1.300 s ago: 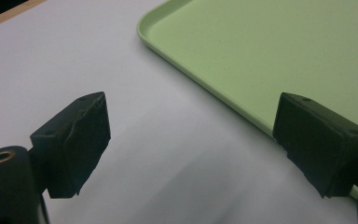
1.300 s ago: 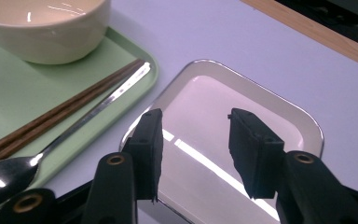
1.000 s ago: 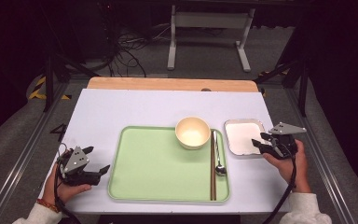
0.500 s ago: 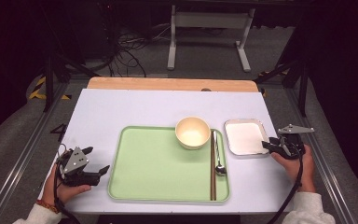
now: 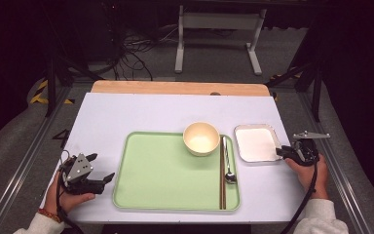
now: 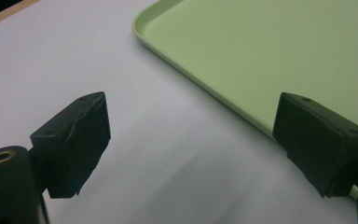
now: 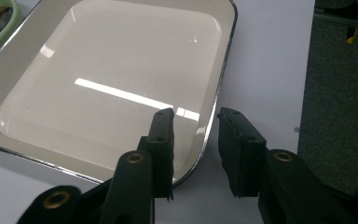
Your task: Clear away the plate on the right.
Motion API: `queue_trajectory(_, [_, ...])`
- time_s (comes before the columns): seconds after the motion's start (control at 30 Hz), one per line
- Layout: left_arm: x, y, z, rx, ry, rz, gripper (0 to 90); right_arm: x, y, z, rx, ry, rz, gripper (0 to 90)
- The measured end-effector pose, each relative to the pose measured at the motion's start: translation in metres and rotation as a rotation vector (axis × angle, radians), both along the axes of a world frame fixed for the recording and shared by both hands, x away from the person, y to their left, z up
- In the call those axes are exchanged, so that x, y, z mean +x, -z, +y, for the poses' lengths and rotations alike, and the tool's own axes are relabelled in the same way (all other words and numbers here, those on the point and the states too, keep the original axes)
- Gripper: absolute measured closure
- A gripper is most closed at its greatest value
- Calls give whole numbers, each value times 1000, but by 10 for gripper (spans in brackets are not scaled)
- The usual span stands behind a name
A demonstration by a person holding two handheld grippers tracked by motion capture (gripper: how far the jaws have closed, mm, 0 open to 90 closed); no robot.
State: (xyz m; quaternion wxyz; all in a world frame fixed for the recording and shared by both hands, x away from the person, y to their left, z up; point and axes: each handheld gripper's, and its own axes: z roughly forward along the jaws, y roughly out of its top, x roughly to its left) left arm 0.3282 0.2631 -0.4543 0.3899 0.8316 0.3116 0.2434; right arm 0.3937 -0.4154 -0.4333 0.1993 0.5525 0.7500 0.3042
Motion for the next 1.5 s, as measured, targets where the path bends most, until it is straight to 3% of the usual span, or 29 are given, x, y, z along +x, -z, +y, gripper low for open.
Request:
queue_trajectory(0.37, [0, 0, 0, -5, -4, 3, 122, 6, 7, -4, 79, 10, 28, 724])
queue_trajectory(0.67, [2, 2, -2, 11, 1, 14, 123, 14, 9, -10, 156, 64, 48, 830])
queue_trajectory(0.93, [3, 2, -2, 18, -4, 12, 124, 16, 8, -8, 159, 71, 52, 873])
queue_trajectory(1.13, [2, 2, -2, 17, -6, 12, 127, 15, 7, -11, 193, 54, 54, 888])
queue_trajectory(1.27, [1, 1, -1, 16, -14, 8, 130, 11, 1, -14, 207, 51, 25, 896])
queue_trajectory(1.5, [1, 1, -2, 17, -10, 5, 130, 4, -7, -16, 181, 58, -19, 896])
